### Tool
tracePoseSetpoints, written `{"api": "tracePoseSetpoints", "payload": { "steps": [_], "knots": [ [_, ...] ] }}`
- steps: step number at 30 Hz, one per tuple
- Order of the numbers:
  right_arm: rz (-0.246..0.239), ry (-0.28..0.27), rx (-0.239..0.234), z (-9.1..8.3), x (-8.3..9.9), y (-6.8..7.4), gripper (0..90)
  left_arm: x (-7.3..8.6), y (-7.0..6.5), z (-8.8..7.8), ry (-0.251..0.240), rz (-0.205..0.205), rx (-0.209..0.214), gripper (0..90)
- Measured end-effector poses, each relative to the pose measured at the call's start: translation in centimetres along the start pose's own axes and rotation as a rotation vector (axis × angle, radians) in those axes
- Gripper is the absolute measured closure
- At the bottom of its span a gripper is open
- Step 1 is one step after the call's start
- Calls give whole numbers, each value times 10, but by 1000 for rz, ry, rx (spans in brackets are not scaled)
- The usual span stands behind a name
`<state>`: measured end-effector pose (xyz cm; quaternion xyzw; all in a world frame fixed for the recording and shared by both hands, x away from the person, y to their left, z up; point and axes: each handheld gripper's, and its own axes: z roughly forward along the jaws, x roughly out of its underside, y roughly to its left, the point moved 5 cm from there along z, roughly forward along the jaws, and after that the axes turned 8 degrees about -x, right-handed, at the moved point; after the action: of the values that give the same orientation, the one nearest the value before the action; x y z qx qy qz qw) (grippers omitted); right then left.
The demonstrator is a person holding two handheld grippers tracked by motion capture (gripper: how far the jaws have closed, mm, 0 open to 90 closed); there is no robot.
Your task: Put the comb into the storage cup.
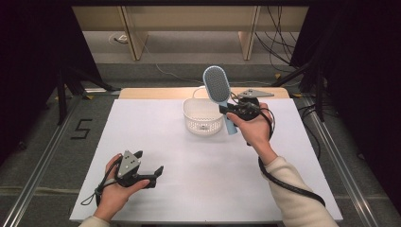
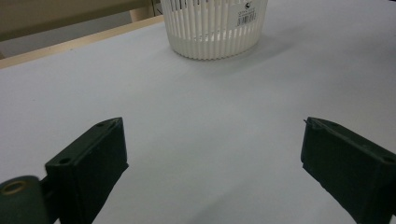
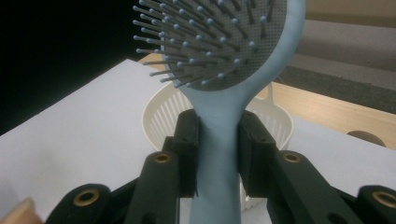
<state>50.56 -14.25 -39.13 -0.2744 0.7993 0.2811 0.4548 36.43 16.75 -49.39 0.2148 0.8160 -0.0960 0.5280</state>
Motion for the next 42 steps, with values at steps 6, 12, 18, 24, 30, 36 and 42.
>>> {"api": "tracePoseSetpoints", "payload": {
  "steps": [6, 12, 18, 24, 30, 36, 42],
  "knots": [
    [1, 1, 2, 1, -2, -1, 722, 0, 0, 0, 0, -1, 0, 64],
    [1, -1, 2, 3, -4, -1, 723, 0, 0, 0, -1, -2, -2, 64],
    [2, -4, 2, 5, -6, -1, 723, 0, 1, 0, -1, -1, -2, 64],
    [3, -5, 5, 6, -8, -2, 723, 0, 1, 0, 0, 0, -3, 64],
    [4, -9, 10, 8, -10, -3, 723, 0, 1, 0, 0, -1, -3, 65],
    [6, -11, 15, 8, -13, -4, 723, 0, 0, 0, 0, 0, -2, 65],
    [5, -15, 16, 9, -15, -4, 723, 0, 1, 0, 0, 0, -2, 65]
  ]
}}
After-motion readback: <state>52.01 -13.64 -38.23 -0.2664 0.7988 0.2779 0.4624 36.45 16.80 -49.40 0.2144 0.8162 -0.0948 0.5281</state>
